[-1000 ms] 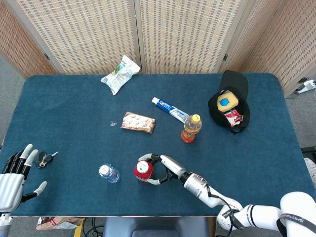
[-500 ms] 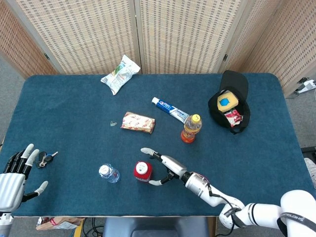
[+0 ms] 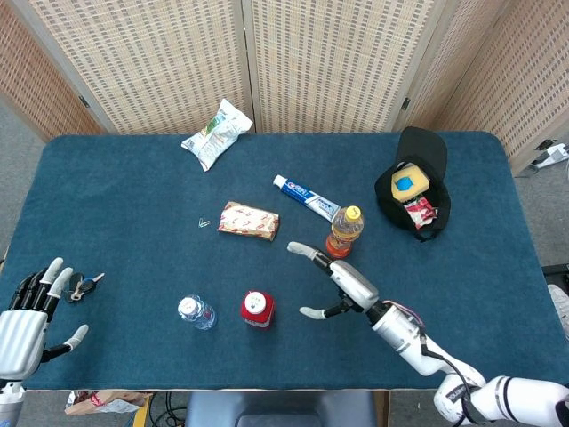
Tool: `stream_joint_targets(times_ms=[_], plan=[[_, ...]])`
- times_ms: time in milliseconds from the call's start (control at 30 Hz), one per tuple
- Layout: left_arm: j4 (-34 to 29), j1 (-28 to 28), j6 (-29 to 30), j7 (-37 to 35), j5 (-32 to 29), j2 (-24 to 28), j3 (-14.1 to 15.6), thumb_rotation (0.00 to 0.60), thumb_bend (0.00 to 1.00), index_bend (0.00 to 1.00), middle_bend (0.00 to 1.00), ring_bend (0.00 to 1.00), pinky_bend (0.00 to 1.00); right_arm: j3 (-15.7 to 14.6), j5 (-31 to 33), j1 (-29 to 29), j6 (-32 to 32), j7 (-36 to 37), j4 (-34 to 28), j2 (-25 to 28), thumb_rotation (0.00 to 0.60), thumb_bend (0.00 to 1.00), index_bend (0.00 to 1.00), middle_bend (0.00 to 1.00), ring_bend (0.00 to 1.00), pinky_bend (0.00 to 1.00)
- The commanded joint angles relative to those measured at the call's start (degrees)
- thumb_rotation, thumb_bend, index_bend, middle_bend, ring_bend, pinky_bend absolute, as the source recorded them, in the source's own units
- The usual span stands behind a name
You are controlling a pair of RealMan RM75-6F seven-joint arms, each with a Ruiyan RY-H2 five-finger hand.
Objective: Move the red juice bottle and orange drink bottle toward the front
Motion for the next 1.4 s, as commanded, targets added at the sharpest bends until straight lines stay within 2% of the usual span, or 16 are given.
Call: stream_joint_targets(times_ms=[33, 200, 367, 533, 900, 1400], plan=[[0.0, -0.1, -0.2, 0.1, 0.1, -0.1, 0.0, 0.6, 0.19, 0.03, 0.0, 0.03, 0.05, -0.3, -0.2, -3.8, 5.2, -3.5, -3.3, 4.8, 0.6, 0.22, 0.0, 0.1, 0.02, 0.1], [-0.2, -0.4, -0.5, 0.4, 0.4, -0.2, 0.1, 0.6, 0.19, 0.03, 0.0, 0.03, 0.05, 0.2, 1.5, -6.3, 7.9, -4.6, -4.1, 7.8, 0.6, 0.2, 0.0, 0.1, 0.02, 0.1], [-0.5, -0.5, -0.6, 0.7, 0.6, -0.1, 0.1, 0.6, 0.19, 0.03, 0.0, 0.03, 0.05, 2.3, 5.2, -8.0, 9.5, -5.8, -3.1, 8.1, 0.6, 0.13, 0.0, 0.1, 0.02, 0.1], [-0.6, -0.4, -0.5, 0.7, 0.5, -0.1, 0.3, 0.6, 0.19, 0.03, 0.0, 0.03, 0.05, 4.2, 9.2, -8.0, 7.7, -5.7, -1.3, 7.7, 0.6, 0.02, 0.0, 0.08, 0.02, 0.1], [-0.3, -0.3, -0.4, 0.4, 0.3, -0.2, 0.3, 0.6, 0.19, 0.03, 0.0, 0.03, 0.05, 8.9, 18.0, -5.5, -0.2, -3.3, 7.0, 2.6, 0.6, 0.0, 0.0, 0.03, 0.0, 0.08], [0.0, -0.4, -0.6, 0.3, 0.3, -0.4, 0.5, 0.6, 0.19, 0.03, 0.0, 0.03, 0.05, 11.7, 19.3, -0.8, -8.3, 1.4, 18.2, -7.8, 0.6, 0.0, 0.0, 0.03, 0.0, 0.08]])
